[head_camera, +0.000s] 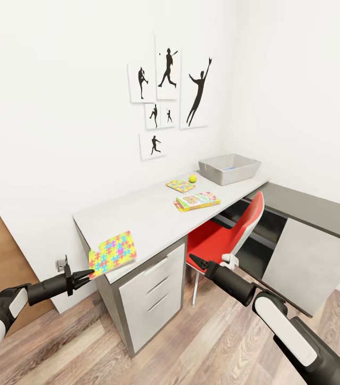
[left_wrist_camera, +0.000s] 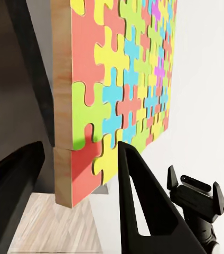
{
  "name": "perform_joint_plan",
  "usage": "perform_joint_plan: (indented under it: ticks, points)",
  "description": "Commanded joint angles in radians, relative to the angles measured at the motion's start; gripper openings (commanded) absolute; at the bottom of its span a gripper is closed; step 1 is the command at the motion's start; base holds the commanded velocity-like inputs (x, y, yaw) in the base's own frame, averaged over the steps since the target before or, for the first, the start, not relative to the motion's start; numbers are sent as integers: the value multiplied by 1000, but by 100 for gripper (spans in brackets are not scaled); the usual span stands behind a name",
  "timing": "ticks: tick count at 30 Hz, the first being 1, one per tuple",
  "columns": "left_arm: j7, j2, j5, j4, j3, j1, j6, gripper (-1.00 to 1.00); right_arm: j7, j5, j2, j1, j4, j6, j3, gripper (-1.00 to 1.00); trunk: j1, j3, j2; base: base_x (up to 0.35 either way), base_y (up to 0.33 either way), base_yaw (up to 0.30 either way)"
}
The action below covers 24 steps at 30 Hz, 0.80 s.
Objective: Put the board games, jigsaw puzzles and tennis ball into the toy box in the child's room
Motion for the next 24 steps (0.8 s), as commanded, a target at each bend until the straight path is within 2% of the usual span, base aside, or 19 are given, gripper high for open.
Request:
perform_joint_plan:
  ticks: [1,16,22,24]
  points:
    - [-1,0,0,0,0,-1,5,-100,1,-6,-1,-1,0,2,1,100,-4,2,7,0,0,0]
    - [-5,5,2,0,5,-1,6,-100,1,-5,-1,-1,1,2,0,100,-62,49,112,0,0,0]
    - [-127,9,-6,0,3,-1,7,-100,1,-5,-1,-1,1,2,1,100,-85,68,154,0,0,0]
    - [-151,10,-7,0,1,0,7,-100,1,-5,-1,-1,0,2,1,100,-92,74,168,0,0,0]
